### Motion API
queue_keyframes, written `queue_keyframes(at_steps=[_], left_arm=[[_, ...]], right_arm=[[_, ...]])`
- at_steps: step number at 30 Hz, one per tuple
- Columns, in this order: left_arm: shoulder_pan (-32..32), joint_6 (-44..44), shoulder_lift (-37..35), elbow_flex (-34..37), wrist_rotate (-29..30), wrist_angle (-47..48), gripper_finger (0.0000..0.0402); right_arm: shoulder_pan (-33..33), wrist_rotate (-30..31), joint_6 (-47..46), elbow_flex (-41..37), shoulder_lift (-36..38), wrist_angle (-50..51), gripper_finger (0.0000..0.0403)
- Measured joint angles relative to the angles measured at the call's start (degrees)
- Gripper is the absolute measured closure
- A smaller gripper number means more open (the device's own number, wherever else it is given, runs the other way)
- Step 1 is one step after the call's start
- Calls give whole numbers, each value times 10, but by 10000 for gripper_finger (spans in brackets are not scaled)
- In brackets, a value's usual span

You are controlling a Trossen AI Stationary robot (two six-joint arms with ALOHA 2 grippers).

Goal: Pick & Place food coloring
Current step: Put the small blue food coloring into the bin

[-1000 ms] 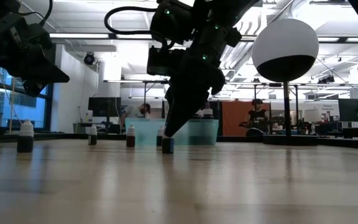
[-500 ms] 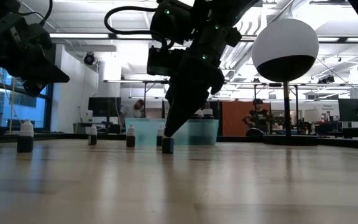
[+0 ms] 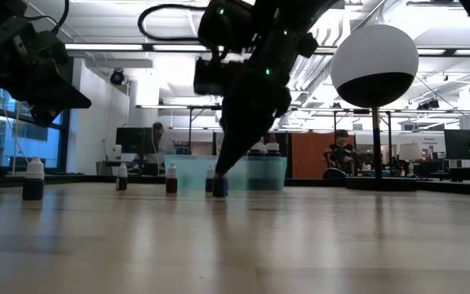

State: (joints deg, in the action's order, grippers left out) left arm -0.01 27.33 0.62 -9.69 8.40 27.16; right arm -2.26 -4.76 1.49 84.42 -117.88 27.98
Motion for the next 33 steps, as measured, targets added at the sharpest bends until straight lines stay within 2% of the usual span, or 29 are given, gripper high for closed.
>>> queue_keyframes(at_steps=[10, 16, 25, 33], left_arm=[[0, 0, 0, 0, 0, 0, 401], [0, 0, 0, 0, 0, 0, 401], [0, 0, 0, 0, 0, 0, 401], [0, 0, 0, 0, 0, 0, 401]], right_arm=[[16, 4, -32, 36, 72, 13, 338], [47, 32, -32, 81, 110, 13, 338], [124, 51, -17, 175, 117, 6, 338], [206, 75, -35, 201, 117, 12, 338]])
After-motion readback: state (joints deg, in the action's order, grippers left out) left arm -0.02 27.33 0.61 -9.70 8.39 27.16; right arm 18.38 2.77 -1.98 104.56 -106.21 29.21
